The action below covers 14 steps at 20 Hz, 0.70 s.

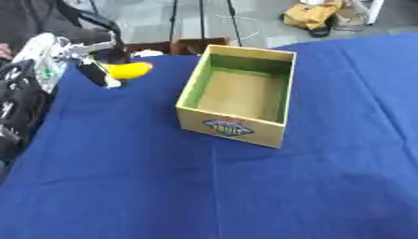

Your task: Pick up objects on the table and place them in the box.

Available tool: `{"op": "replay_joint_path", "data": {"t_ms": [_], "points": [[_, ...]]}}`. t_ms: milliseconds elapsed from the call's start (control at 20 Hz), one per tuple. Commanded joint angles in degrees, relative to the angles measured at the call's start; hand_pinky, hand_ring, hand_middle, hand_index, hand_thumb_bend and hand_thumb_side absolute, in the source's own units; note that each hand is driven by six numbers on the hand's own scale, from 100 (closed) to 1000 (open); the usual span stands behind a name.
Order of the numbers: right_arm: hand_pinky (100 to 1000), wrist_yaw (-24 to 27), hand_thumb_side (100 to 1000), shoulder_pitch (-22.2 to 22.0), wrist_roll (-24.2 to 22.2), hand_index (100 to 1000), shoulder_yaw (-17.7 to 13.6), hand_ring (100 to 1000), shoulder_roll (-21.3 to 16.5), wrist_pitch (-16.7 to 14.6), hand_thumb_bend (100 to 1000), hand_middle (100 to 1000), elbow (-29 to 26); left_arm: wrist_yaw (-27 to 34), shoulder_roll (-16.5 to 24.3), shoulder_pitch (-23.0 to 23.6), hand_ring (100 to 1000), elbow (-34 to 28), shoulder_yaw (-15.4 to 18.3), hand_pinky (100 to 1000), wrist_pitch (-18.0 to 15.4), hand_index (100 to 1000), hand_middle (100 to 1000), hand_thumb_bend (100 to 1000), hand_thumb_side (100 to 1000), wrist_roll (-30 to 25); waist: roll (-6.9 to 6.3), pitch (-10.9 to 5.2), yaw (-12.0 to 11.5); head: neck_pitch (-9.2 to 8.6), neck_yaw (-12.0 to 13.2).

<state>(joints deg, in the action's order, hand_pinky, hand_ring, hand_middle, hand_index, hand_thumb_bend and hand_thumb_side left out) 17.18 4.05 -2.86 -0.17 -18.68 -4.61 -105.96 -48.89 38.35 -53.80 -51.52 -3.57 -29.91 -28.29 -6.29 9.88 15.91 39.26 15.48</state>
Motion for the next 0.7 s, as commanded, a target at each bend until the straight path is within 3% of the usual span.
{"op": "replay_joint_path", "data": {"t_ms": [50,400,700], "points": [[567,0.2,862,0.5,-0.3,714,0.1,731,-1.4,0.0,100,673,-0.8,-0.3,-0.6,-3.0,490,-1.9,-1.0,631,-1.3,521,407,263,100,-0.8,0.06,-1.09,0.5,0.36,0.6],[567,0.2,865,1.3,-0.9,714,0.8,732,-1.6,0.2,100,674,-0.7,-1.3,-6.7,-7.0,490,-2.7,-2.9,630,-3.4,520,408,256,100,-1.7,-0.99,-0.97,3.4,-0.04,2.1],[567,0.4,868,2.2,-1.3,714,1.2,732,-1.3,0.4,100,674,-0.7,-2.5,-10.8,-6.2,491,-2.5,-4.4,628,-5.1,519,408,224,114,-1.9,-1.28,-0.33,5.3,-0.78,3.0]]}}
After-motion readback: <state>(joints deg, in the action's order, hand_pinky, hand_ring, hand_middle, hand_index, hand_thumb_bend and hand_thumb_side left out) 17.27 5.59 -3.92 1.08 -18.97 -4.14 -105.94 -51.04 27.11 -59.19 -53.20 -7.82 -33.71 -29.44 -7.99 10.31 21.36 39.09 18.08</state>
